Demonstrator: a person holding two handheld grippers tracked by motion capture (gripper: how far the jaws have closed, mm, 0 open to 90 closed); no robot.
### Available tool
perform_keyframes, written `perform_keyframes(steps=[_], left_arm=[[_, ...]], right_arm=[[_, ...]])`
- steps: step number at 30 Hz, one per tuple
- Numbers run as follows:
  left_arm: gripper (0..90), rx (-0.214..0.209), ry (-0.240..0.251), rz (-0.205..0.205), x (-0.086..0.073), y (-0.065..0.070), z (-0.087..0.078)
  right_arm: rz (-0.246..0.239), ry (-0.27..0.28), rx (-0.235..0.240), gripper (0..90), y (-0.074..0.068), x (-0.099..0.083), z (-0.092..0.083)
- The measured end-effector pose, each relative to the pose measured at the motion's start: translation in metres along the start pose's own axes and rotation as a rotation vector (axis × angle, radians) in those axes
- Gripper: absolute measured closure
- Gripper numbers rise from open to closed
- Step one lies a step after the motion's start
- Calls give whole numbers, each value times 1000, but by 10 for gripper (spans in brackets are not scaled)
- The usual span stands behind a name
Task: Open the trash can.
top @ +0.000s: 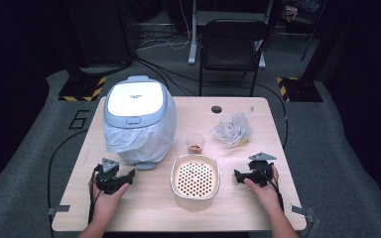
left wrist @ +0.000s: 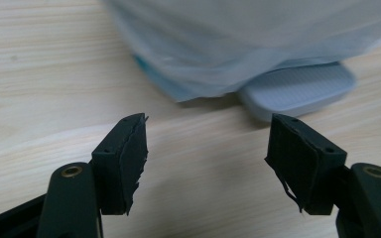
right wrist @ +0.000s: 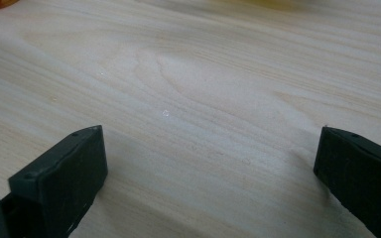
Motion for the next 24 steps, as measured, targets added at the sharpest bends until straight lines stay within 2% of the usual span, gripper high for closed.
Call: perform_keyframes(steps=[2, 3, 4, 5, 8, 12, 13, 16, 19, 21, 24], left_arm=[[319, -5, -12, 17, 2, 9, 1], [320, -12, -5, 11, 4, 13, 2], [322, -14, -18, 17, 5, 16, 2], [322, -9, -4, 12, 7, 20, 4], [335, -12, -8, 26, 9, 24, 7], [392, -6, 0, 47, 13, 33, 8], [407, -9, 18, 45, 16, 37, 6], [462, -8, 30, 55, 19, 38, 3], [511, -38, 45, 57, 25, 46, 2], [555, -56, 39, 83, 28, 49, 4], [584, -64, 41, 84, 30, 52, 8]], right_arm=[[6, -1, 1, 0, -1, 0, 0], [5, 0, 1, 0, -1, 0, 0], [5, 0, 1, 0, -1, 0, 0], [4, 0, 2, 0, -1, 0, 0], [4, 0, 2, 0, -1, 0, 0], [4, 0, 2, 0, -1, 0, 0], [1, 1, 4, 0, -1, 0, 0], [0, 1, 4, 0, -1, 0, 0], [0, 1, 4, 0, -1, 0, 0], [0, 1, 4, 0, -1, 0, 0], [0, 1, 4, 0, -1, 0, 0]])
Point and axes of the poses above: each handheld gripper's, and its own axes: z roughly forward along the jaws, x roughly out of its top, y roughly to its right, the point moved 8 cm from there along z, roughly forward along the jaws, and after that the axes turned 2 degrees about -y, right-handed, at the moved point
